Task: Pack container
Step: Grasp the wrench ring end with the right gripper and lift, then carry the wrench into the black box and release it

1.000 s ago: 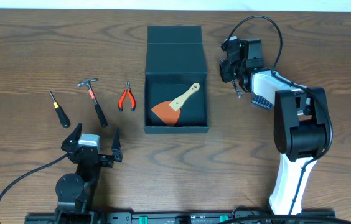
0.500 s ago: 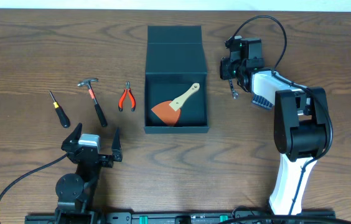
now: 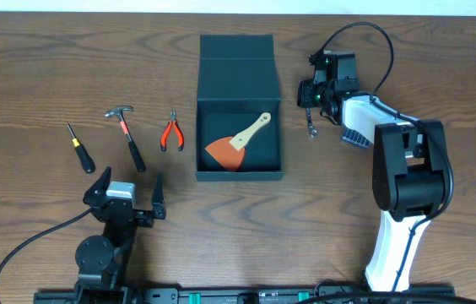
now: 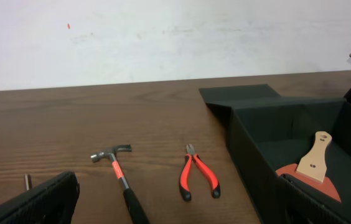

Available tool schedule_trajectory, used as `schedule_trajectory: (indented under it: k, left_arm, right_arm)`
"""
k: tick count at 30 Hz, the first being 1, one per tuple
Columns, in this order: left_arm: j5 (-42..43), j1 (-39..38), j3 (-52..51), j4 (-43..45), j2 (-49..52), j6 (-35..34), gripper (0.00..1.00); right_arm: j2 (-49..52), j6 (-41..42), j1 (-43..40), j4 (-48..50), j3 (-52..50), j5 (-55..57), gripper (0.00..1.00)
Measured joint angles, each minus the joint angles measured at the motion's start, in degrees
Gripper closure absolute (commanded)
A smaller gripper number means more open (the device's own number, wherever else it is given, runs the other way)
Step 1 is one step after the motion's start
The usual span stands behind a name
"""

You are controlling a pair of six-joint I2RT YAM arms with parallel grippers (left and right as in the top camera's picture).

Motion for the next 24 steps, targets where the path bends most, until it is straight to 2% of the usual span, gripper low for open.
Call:
schedule_trajectory:
  k: [13, 24]
  left_arm:
    - [0.0, 0.0, 0.0, 0.0, 0.0, 0.0, 0.02]
    - [0.0, 0.0, 0.0, 0.0, 0.0, 0.0, 0.02]
  right_arm:
    - [-3.2, 3.3, -4.0, -0.2, -0.2, -8.3, 0.99]
    - [-12.2, 2.6, -4.8, -0.2, -0.2, -16.5, 0.99]
